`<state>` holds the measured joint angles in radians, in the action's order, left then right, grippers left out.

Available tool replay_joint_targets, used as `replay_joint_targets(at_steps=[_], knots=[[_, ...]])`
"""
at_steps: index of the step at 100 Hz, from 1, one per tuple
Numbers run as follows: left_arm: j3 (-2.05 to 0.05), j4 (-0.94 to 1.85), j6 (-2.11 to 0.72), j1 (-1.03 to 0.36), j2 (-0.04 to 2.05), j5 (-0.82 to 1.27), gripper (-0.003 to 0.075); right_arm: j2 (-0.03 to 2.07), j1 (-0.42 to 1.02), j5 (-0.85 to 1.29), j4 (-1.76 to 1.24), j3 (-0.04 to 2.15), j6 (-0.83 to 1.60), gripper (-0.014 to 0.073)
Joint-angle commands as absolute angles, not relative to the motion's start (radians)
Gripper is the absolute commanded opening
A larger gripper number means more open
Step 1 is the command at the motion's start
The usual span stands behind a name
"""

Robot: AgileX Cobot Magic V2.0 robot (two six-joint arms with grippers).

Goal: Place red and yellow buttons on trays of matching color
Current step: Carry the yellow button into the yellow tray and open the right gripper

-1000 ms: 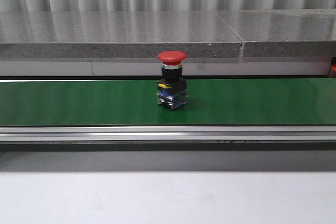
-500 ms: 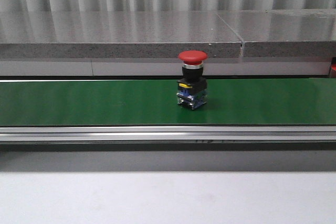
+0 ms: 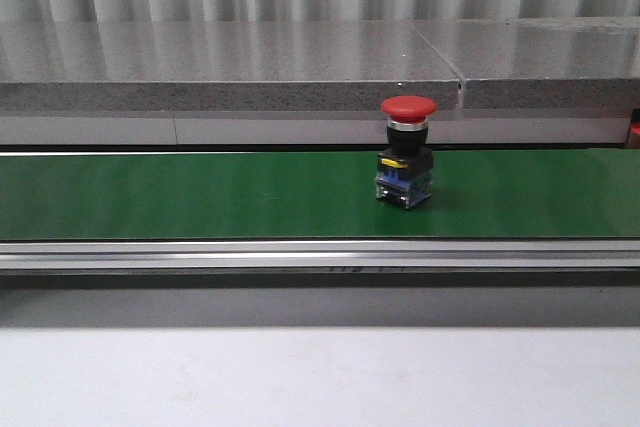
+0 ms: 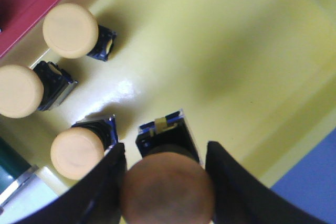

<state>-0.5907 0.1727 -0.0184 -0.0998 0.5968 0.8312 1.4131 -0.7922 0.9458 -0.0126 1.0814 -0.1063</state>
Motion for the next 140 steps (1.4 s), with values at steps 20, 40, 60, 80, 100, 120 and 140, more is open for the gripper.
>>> replay_joint_targets(at_steps=[20,40,60,80,100,120,140], knots=[[-0.617,0.185,-0.019,-0.107,0.599,0.771,-0.002,1.504,-0.79,0.783,-0.055,1.088,-0.109,0.0215],[-0.617,0.185,-0.019,-0.107,0.599,0.771,-0.002,1.577,-0.766,0.726,-0.058,1.088,-0.109,0.0215],[-0.617,0.185,-0.019,-0.107,0.599,0.771,-0.002,1.63,-0.751,0.702,-0.058,1.088,-0.109,0.0215],[-0.617,0.185,-0.019,-0.107,0.599,0.771,-0.002,1.647,-0.747,0.703,-0.058,1.086,-0.109,0.023],[-0.617,0.185,-0.019,-0.107,0.599,0.771,-0.002,1.647,-0.747,0.706,-0.058,1.086,-0.107,0.0507],[-0.617,0.185,-0.019,-0.107,0.599,0.771,-0.002,1.645,-0.747,0.709,-0.058,1.086,-0.107,0.0551],[-0.617,0.185,-0.019,-0.107,0.599,0.771,-0.002,1.601,-0.747,0.714,-0.054,1.086,-0.107,0.0551]])
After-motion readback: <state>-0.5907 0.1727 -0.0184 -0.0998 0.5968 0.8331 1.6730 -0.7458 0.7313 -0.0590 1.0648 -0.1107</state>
